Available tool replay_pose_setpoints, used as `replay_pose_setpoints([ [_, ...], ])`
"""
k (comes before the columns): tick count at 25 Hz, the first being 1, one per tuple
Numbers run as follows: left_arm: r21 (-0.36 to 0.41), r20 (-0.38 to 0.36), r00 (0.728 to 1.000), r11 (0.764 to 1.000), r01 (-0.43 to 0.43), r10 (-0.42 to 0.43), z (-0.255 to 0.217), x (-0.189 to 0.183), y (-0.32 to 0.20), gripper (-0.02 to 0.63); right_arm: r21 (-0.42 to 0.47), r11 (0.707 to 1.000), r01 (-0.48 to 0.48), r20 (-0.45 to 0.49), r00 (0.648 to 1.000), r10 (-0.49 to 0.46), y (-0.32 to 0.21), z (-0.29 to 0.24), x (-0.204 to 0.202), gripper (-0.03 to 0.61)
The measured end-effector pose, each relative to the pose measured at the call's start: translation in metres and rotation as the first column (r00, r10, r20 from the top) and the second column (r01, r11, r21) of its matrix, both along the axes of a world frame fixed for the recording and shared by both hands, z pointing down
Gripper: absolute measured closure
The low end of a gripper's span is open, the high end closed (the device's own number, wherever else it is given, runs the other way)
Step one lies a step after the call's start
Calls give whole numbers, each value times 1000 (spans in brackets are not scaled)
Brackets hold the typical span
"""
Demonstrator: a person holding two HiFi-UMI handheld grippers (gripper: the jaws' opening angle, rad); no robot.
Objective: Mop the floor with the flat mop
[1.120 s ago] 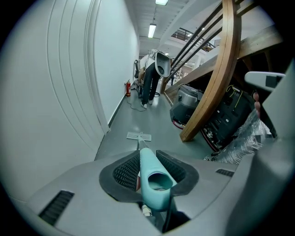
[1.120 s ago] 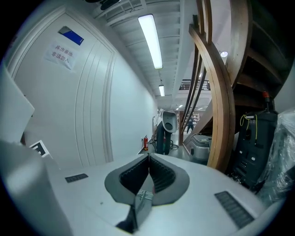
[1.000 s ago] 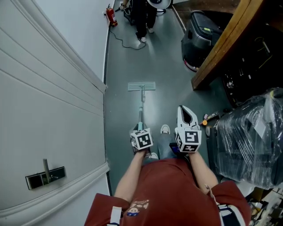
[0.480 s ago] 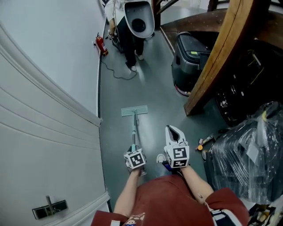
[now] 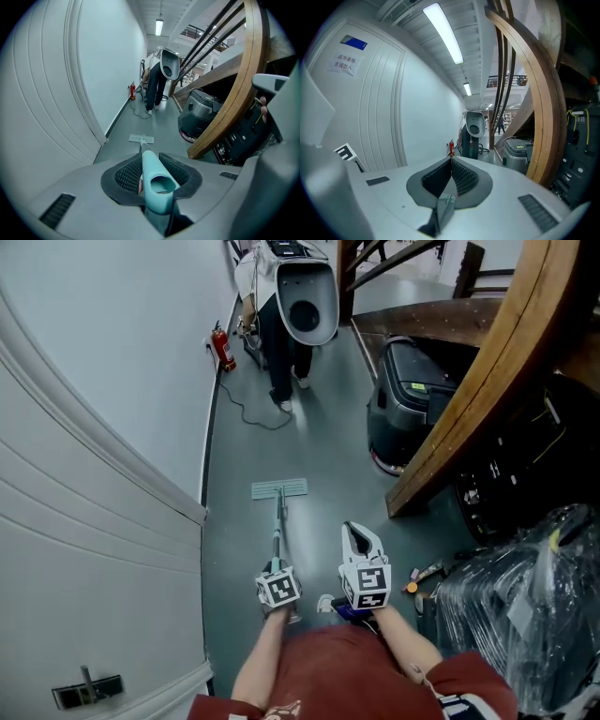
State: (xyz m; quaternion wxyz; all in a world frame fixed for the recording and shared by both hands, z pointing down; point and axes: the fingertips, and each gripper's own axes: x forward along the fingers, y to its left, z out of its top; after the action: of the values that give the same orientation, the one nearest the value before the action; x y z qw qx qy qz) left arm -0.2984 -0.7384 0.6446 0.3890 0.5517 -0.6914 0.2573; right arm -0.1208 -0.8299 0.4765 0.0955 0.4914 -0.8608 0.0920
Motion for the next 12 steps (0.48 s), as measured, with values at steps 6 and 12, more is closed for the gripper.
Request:
replay_pose_setpoints([
  [6, 18, 0, 1000, 1000, -4, 4, 2, -16, -31, 489, -19, 1000, 4, -23, 1000, -5, -26, 4, -18, 560],
  [12, 15, -16, 1000, 1000, -17, 17, 4, -29, -58, 489, -20, 1000, -4, -42, 999, 3, -48, 5, -36, 560],
])
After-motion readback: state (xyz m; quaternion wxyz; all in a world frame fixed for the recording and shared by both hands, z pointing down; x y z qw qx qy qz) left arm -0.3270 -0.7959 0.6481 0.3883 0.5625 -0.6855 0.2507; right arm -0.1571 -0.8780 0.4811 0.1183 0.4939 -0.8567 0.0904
